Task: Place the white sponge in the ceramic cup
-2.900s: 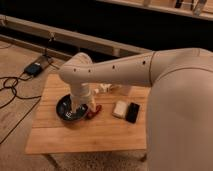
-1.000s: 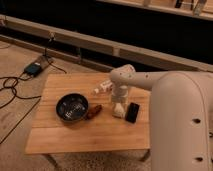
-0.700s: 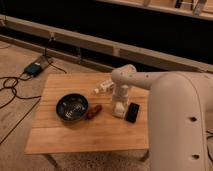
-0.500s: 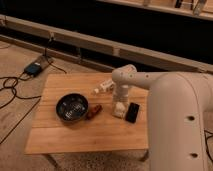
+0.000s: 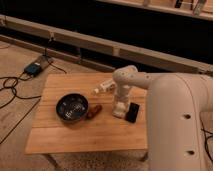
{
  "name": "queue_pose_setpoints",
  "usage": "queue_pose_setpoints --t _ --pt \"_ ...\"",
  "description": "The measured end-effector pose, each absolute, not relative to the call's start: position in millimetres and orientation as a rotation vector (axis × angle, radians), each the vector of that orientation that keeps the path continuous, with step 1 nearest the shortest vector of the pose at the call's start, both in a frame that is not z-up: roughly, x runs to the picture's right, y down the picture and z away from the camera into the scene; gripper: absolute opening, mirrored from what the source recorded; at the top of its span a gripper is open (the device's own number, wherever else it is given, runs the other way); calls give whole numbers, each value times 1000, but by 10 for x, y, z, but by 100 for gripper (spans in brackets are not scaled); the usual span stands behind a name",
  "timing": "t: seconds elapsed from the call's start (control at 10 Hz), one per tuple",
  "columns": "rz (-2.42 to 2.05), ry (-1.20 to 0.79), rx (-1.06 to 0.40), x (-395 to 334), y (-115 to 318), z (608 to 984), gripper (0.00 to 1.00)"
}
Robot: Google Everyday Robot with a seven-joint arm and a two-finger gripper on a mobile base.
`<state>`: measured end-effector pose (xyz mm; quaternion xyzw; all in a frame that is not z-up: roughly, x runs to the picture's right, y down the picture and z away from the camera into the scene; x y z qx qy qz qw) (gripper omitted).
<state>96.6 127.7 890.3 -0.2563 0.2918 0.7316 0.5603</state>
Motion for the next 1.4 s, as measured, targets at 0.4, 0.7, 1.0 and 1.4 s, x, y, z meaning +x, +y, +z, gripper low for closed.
queue_pose_setpoints --t 0.4,0.7,1.0,1.4 --pt "1713 693 -622 944 1328 8986 65" --pt "1708 700 -623 964 1342 9030 65" --pt "1707 706 -615 1014 1329 9073 65" --pt "1721 697 -616 1021 1311 9099 42"
